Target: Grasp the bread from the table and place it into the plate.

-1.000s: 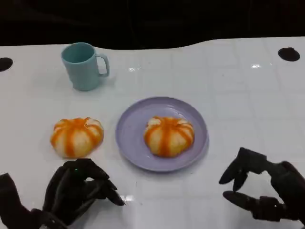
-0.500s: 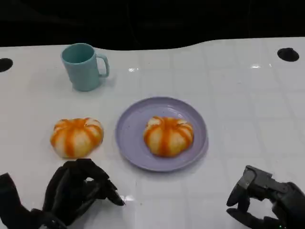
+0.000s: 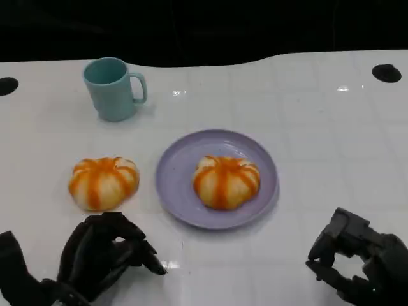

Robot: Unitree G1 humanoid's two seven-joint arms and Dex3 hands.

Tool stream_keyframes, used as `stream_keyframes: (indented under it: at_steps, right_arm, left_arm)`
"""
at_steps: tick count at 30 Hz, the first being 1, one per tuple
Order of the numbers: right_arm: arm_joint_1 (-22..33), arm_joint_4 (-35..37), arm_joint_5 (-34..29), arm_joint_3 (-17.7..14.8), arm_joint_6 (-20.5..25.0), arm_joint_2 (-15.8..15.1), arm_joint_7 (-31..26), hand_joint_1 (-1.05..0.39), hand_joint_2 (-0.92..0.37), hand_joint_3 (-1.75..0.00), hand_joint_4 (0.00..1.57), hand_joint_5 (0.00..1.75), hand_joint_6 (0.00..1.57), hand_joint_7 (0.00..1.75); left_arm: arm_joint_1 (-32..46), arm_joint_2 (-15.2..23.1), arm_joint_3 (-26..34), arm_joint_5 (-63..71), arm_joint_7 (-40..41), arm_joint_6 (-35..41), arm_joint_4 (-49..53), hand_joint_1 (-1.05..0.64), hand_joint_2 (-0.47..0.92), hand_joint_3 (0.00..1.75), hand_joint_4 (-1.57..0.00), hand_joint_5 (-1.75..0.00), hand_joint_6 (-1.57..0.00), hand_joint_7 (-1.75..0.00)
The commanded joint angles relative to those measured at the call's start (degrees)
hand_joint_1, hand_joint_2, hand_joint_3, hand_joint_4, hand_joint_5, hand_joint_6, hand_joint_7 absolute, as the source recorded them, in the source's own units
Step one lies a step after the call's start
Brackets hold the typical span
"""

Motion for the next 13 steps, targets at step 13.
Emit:
stream_keyframes:
  at_steps: [13]
  right_arm:
    - [-1.24,1.07,3.50,-1.22,0.73,2.35,3.37,-0.45,-0.92,-0.30,0.59,1.75,0.48,1.60]
  left_arm:
    - [-0.20,1.70,0.20,0.28,-0.89,-1.05,0.99,-1.05,0.60,0.01,-1.57,-0.58,-1.57,-0.34]
